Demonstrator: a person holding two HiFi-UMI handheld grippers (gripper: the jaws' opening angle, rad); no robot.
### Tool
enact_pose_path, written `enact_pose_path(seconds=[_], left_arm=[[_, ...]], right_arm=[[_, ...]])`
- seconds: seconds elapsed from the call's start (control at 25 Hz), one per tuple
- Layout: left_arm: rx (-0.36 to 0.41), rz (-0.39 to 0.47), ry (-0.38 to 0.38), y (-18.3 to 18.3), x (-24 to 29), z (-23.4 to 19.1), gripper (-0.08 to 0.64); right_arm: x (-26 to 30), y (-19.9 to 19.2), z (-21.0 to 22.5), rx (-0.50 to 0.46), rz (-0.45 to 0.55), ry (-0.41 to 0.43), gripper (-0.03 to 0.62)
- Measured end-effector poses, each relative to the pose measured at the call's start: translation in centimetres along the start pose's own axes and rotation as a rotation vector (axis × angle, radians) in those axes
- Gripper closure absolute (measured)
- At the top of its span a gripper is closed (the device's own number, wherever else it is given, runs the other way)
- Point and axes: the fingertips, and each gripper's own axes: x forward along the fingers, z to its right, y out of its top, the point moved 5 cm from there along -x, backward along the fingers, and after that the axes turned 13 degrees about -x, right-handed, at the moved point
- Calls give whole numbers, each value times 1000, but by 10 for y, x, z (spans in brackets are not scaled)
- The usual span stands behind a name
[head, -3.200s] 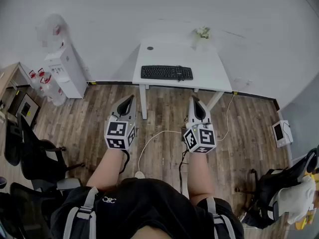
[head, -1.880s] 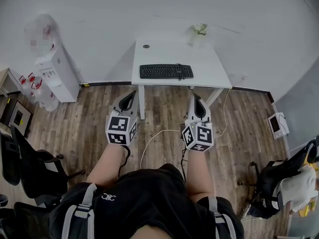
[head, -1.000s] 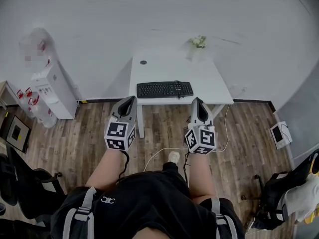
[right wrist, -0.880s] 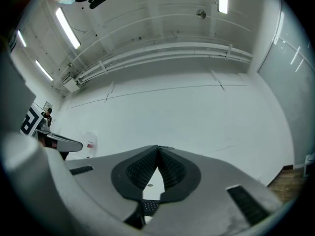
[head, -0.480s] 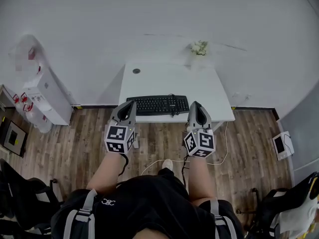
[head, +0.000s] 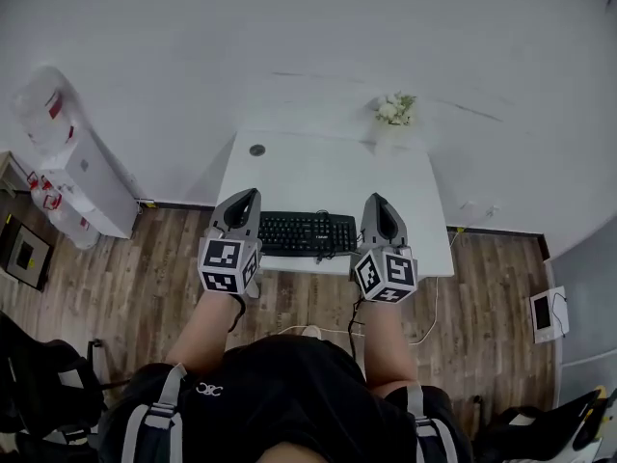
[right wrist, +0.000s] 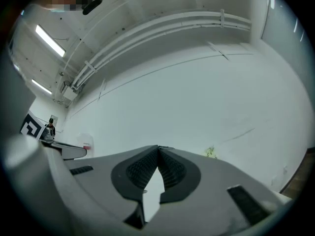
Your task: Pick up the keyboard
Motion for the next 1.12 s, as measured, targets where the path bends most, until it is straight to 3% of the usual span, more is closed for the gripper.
enact_pose_path(seconds=[0.36,0.8,1.04,1.12], left_arm=[[19,-1,56,9,88,4,551],[-9,-35,114,6,121,-65,551],[-36,-137,164,-13,134,-101,549],[-62,-182,174,-24,138,-110,539]], right_arm=[[89,-13,51,23,11,54,586],[140,-38,40,-51,-35,39,586],[157,-58,48,-67,-93,-7,586],[160,-70,51,-73,-132,-4,552]])
